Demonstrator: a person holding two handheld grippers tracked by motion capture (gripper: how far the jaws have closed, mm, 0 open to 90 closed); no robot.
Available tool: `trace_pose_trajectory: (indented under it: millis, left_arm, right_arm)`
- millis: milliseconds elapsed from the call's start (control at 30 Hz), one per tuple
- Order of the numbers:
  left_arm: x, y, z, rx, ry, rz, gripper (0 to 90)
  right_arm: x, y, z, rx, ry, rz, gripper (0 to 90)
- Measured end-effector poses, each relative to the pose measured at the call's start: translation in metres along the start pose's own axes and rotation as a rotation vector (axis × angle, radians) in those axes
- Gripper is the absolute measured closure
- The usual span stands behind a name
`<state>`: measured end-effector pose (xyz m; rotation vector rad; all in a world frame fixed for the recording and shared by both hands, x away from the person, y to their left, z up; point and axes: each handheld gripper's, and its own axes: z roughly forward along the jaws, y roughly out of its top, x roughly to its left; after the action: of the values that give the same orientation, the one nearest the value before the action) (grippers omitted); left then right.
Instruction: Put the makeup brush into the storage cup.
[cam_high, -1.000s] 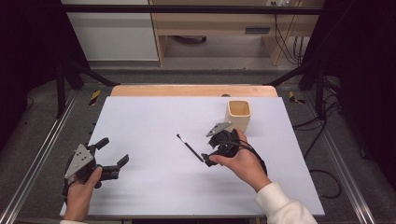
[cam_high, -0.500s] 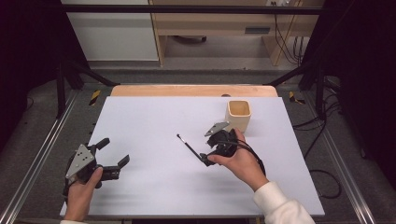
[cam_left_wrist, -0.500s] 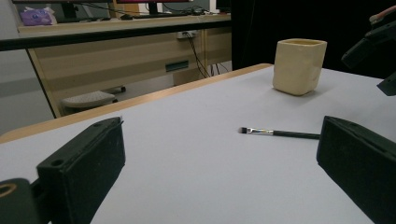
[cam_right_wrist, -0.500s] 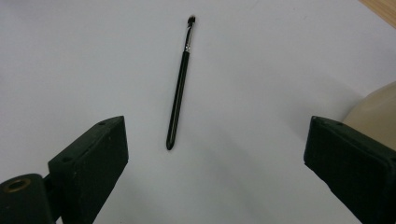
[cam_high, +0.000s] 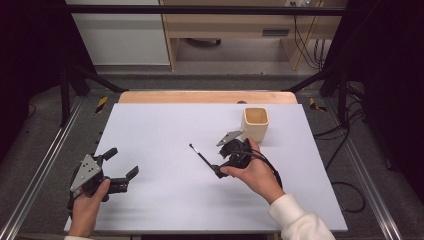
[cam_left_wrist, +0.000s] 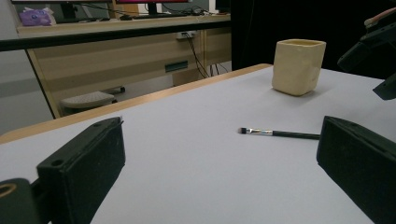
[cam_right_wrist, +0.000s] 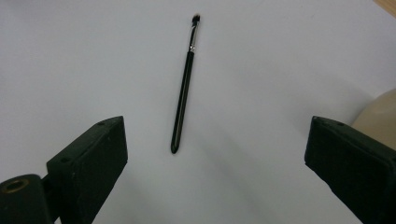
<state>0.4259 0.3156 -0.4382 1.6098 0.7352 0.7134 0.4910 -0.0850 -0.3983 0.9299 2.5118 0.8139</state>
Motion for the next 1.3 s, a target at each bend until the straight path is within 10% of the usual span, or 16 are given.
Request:
trace_pose_trajectory:
  millis: [1300]
  left_arm:
    - [0.0, 0.0, 0.001, 0.005, -0.003, 0.0, 0.9]
  right_arm:
    - [0.004, 0.014, 0.023, 0.009, 0.027, 0.032, 7.2]
